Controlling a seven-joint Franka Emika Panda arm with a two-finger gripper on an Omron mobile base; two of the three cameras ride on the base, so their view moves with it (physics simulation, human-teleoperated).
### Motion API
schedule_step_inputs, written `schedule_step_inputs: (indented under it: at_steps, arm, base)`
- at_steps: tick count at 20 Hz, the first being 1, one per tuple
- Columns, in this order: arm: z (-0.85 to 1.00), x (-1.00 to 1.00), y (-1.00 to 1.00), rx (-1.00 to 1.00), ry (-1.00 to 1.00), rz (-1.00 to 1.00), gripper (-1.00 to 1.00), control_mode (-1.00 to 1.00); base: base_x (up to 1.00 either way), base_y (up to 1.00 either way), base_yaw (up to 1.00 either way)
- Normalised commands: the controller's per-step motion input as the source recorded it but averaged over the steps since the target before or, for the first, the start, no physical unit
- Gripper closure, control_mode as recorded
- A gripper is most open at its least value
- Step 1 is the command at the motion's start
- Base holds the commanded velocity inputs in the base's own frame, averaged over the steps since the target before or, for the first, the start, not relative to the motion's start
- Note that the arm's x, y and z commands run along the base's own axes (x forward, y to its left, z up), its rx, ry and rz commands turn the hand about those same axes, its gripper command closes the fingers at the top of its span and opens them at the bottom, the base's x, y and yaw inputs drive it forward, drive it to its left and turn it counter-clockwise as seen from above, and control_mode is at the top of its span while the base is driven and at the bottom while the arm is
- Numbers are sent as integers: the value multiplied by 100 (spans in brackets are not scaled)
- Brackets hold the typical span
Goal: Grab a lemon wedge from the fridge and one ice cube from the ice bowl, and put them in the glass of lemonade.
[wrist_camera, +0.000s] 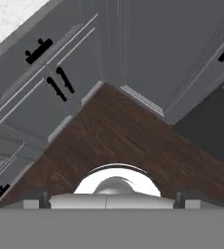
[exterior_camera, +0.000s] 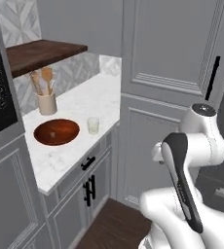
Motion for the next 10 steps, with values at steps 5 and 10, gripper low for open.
schedule_step_inputs:
  at_steps: [5, 10]
  arm:
    - [0, 0, 0, 0, 0, 0, -100, 100]
    - [0, 0, 0, 0, 0, 0, -100, 100]
  base:
    - [-12, -26, -81]
    - [4, -65, -73]
